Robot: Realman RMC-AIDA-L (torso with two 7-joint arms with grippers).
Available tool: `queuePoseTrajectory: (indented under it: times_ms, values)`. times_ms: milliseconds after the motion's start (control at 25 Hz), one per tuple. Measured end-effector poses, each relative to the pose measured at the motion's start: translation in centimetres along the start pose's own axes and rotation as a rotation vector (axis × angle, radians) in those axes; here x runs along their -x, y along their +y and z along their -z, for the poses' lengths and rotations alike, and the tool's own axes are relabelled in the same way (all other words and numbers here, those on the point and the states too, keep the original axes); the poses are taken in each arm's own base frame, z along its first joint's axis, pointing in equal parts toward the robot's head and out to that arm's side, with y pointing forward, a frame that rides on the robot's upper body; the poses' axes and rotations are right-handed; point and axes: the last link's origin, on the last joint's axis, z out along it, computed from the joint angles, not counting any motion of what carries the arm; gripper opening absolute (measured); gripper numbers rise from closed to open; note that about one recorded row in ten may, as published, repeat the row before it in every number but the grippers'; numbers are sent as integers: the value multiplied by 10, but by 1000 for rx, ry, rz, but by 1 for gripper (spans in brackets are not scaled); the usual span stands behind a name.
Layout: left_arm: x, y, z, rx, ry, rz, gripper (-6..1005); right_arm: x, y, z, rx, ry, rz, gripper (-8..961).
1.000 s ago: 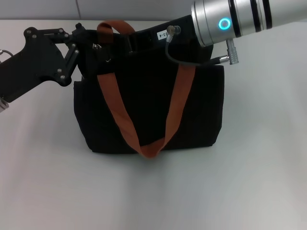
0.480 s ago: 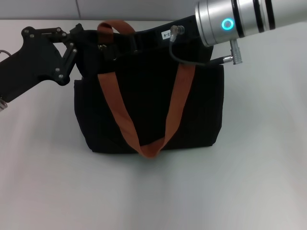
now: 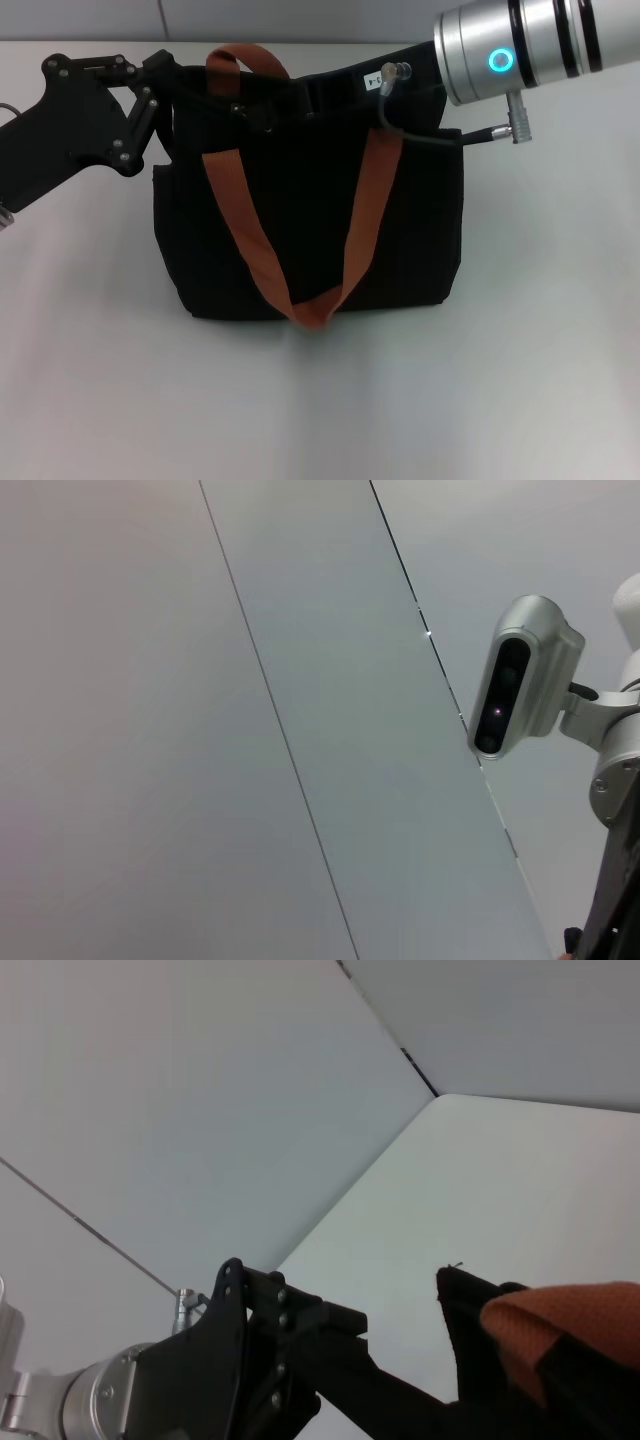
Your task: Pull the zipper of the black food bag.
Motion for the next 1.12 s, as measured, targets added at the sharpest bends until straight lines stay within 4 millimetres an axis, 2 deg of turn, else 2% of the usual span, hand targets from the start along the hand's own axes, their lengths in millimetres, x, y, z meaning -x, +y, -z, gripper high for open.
queuePoseTrajectory:
  times_ms: [760,1120]
  values:
    - [0,-1,0,-6,0,0,147,-9,-6,22,-115,-2,-2,-4]
    - [-1,-3,0,-13,2,-4,151,-19,-11,43,-169,-38,-20,-4]
